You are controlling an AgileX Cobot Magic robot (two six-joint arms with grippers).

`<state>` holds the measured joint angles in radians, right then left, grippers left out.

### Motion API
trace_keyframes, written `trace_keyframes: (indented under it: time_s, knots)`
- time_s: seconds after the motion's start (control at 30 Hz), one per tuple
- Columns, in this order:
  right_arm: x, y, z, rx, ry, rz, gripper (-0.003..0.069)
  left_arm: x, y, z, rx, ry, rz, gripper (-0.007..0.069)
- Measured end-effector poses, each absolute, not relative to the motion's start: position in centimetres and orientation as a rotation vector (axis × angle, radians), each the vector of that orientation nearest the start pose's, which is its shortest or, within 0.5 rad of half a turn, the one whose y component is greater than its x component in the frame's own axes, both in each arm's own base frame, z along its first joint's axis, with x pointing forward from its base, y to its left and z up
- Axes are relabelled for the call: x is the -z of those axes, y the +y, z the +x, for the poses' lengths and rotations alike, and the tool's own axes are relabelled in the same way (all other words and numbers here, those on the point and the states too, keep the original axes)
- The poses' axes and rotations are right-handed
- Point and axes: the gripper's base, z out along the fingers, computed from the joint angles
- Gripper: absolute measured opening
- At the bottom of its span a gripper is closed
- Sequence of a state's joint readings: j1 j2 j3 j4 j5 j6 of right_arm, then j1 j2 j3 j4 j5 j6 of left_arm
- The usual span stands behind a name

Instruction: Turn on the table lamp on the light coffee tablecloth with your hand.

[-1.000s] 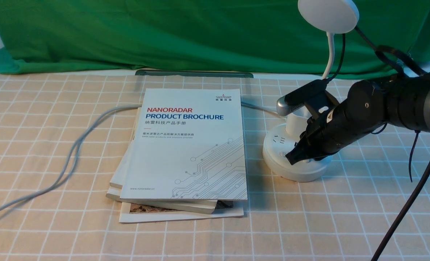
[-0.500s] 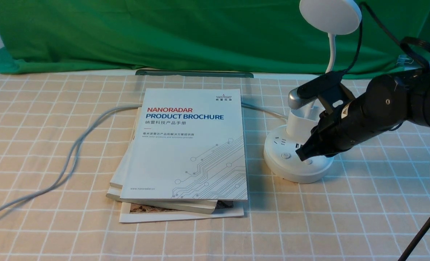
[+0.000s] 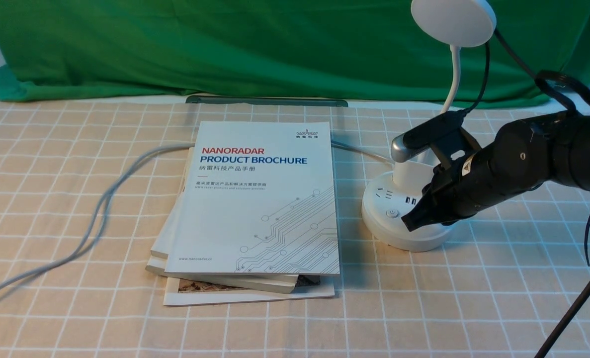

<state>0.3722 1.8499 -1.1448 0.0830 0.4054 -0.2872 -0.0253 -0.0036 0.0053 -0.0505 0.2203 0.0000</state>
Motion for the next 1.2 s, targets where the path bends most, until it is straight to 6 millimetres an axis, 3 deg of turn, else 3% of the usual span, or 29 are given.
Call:
trace_keyframes:
  time_s: [0.63, 0.77, 0.9, 1.0, 1.1, 1.2]
  knots:
    - [-17.0, 14.7, 35.4, -0.088, 2.475, -0.799, 0.0031, -19.2, -0.2, 5.6, 0.065, 1.706, -0.012, 0.0021]
    - [-17.6, 15.0, 35.0, -0.104, 2.463, -0.792, 0.0031, -19.2, -0.2, 5.6, 0.065, 1.706, -0.012, 0.0021]
    - [-20.3, 14.5, 33.7, -0.118, 2.446, -0.764, 0.0031, -19.2, -0.2, 5.6, 0.065, 1.706, -0.012, 0.0021]
    - [-25.4, 13.5, 31.5, -0.144, 2.320, -0.691, 0.0031, -19.2, -0.2, 5.6, 0.065, 1.706, -0.012, 0.0021]
    - [-29.2, 12.1, 28.1, -0.169, 2.216, -0.631, 0.0031, -19.2, -0.2, 5.6, 0.065, 1.706, -0.012, 0.0021]
    - [-30.7, 10.6, 24.5, -0.188, 2.164, -0.589, 0.0034, -19.2, -0.2, 5.6, 0.065, 1.706, -0.012, 0.0021]
